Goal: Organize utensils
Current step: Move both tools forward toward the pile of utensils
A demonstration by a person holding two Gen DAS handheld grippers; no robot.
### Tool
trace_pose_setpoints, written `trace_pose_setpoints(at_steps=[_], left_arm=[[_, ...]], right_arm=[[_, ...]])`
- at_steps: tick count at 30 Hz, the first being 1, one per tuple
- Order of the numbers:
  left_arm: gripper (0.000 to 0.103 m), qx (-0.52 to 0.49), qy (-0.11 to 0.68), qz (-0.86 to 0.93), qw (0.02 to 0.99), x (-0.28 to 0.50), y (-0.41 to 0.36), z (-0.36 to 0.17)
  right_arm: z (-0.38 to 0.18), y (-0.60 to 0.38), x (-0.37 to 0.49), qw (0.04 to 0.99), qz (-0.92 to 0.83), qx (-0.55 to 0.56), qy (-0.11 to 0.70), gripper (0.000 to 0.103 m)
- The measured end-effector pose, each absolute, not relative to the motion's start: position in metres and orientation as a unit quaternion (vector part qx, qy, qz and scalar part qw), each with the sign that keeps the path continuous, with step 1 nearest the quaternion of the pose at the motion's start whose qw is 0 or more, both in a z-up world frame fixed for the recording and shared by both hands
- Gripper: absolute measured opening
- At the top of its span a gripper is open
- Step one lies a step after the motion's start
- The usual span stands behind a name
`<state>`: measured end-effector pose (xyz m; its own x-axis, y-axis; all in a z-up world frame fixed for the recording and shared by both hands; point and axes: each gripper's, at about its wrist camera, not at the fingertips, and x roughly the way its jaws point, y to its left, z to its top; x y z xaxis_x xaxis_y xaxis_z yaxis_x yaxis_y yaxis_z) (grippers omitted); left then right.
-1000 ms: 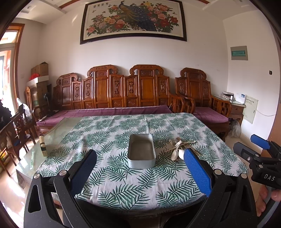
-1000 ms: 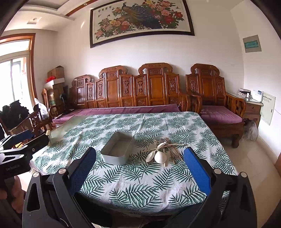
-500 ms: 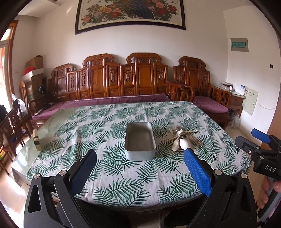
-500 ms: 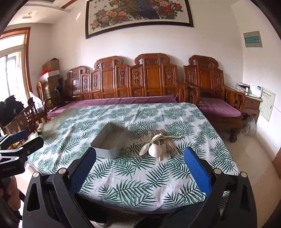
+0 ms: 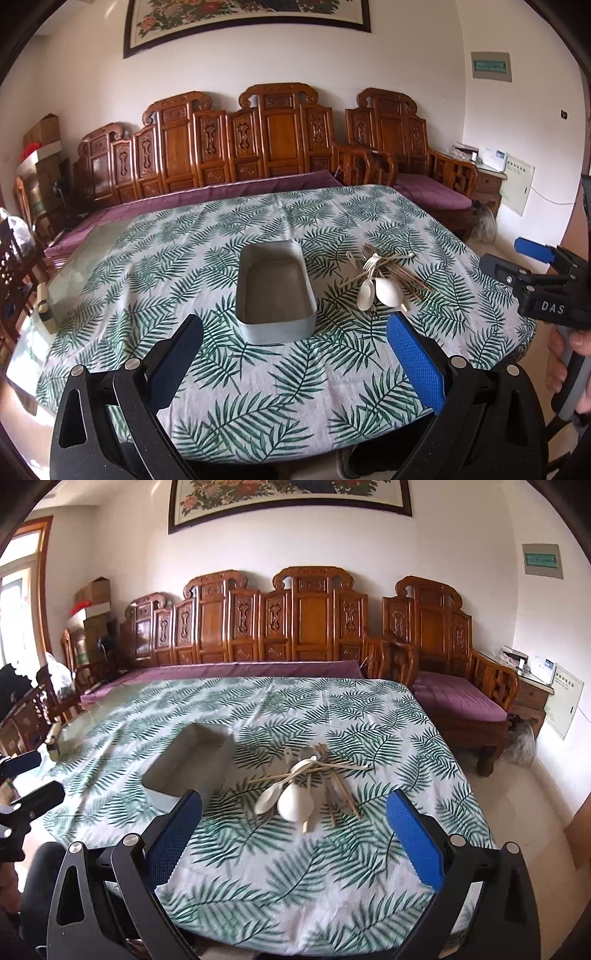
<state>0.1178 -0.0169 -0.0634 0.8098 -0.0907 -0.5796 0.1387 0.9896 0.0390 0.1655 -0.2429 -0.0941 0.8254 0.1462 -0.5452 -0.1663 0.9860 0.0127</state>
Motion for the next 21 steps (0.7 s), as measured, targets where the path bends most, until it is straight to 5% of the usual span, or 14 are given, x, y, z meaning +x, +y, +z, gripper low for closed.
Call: trace_pose_setpoints(at_steps=[4, 21], left_arm=[[0.096, 0.052, 0.314, -0.067, 0.946, 0.143, -0.026, -0.074], [0.096, 0.073, 0.359, -0.106, 0.925, 0.223, -0.055, -0.116]], right_arm=[[-0.104, -0.249, 0.197, 0.951, 0.083, -0.027, 0.298, 0.100], [-0.184, -0.277, 0.306, 0.912, 0.106, -0.040, 0.394, 0.070]])
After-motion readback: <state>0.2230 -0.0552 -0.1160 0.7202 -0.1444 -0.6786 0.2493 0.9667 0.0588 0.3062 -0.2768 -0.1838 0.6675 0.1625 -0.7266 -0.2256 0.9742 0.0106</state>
